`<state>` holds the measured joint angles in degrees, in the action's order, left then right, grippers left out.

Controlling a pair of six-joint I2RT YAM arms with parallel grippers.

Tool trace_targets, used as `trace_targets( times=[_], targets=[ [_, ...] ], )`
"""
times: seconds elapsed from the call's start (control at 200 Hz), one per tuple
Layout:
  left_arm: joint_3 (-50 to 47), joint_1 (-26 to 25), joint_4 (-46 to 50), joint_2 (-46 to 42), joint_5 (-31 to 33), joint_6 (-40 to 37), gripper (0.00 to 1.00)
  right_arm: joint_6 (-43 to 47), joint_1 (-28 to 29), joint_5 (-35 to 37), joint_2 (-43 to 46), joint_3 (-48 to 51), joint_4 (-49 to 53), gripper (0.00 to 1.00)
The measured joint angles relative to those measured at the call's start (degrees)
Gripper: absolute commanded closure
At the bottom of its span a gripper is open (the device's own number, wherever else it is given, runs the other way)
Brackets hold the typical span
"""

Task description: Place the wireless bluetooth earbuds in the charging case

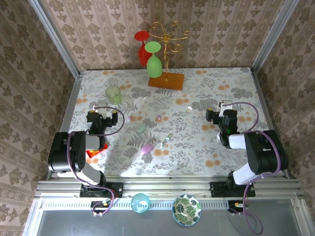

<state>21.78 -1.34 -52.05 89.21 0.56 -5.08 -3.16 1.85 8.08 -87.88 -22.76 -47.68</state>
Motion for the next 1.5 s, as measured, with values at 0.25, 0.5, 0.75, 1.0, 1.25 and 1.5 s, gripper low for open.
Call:
trace_targets(
  times=[0.25, 0.5, 0.75, 1.0, 1.25, 1.5],
  targets=[
    [0.0, 0.0, 0.0, 0.0, -0.2, 0.0, 0.0, 0.0, 0.0, 0.0, 0.0, 0.0, 0.02, 0.0],
    [0.0, 0.0, 0.0, 0.0, -0.2, 0.0, 0.0, 0.0, 0.0, 0.0, 0.0, 0.0, 0.0, 0.0],
    [-0.04, -0.02, -0.33, 0.0, -0.61, -0.02, 0.0, 0.02, 0.0, 0.0, 0.0, 0.0, 0.0, 0.0],
    [-8.13, -2.38, -10.14, -0.87, -0.85, -1.55, 0.0, 0.46, 0.02, -1.33, 3.15, 0.04, 1.75, 0.0],
    [-10.14, -3.5, -8.07, -11.15, -3.58, -3.96, 0.0, 1.55, 0.42, -4.26, 19.19, -0.13, 11.5, 0.0],
    [-7.41, -6.1, 4.76, -21.94, -7.1, -6.78, 0.0, 3.76, 6.8, -8.63, 27.8, -3.26, 26.32, 0.0]
  ],
)
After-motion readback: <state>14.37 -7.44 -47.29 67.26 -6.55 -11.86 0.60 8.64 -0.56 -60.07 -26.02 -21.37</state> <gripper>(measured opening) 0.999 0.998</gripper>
